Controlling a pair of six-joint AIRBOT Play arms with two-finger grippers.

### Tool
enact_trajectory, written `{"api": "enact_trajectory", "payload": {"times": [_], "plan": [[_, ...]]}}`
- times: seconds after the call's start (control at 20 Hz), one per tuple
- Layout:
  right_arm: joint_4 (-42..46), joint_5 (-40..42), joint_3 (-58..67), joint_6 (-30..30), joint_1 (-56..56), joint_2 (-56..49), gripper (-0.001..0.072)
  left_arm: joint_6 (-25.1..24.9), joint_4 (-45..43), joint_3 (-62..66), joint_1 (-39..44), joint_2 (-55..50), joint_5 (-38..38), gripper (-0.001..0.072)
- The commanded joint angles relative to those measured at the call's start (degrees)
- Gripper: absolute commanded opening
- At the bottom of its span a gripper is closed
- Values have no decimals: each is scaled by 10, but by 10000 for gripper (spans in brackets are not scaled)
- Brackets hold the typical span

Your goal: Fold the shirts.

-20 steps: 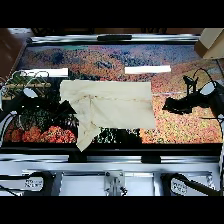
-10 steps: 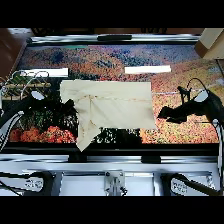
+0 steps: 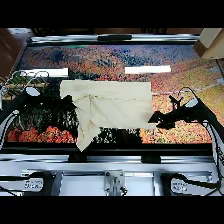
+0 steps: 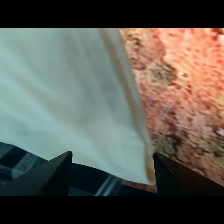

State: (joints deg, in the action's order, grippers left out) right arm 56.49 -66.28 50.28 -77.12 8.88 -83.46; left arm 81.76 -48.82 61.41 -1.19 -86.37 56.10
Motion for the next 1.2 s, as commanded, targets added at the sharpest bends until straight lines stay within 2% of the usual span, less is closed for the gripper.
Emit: {"api": "enact_trajectory", "payload": {"times": [0.0,0.05,0.1,0.25,0.35,0.45,0.65,0.75,0.85,1.15], "plan": [[-5,22,-1,9,-44,-17,328,-18,0,3,-14,22,13,32],[2,20,6,1,-52,-17,90,-18,0,10,-25,30,29,31],[2,8,22,-2,-51,-14,66,-27,0,23,-40,41,53,31],[35,-43,120,14,-40,38,65,-83,0,107,-78,106,129,30],[66,-52,224,13,-22,111,65,-87,3,215,-105,178,135,29],[93,-29,349,26,-1,192,65,-57,9,349,-133,245,101,30],[164,104,528,16,18,343,65,-44,0,565,-178,369,-22,30],[189,136,553,13,17,395,65,9,-45,576,-191,429,-33,30],[226,140,555,11,18,433,65,42,-88,556,-198,478,-3,30],[308,-8,555,-15,17,429,66,49,-134,496,-199,511,167,31]]}}
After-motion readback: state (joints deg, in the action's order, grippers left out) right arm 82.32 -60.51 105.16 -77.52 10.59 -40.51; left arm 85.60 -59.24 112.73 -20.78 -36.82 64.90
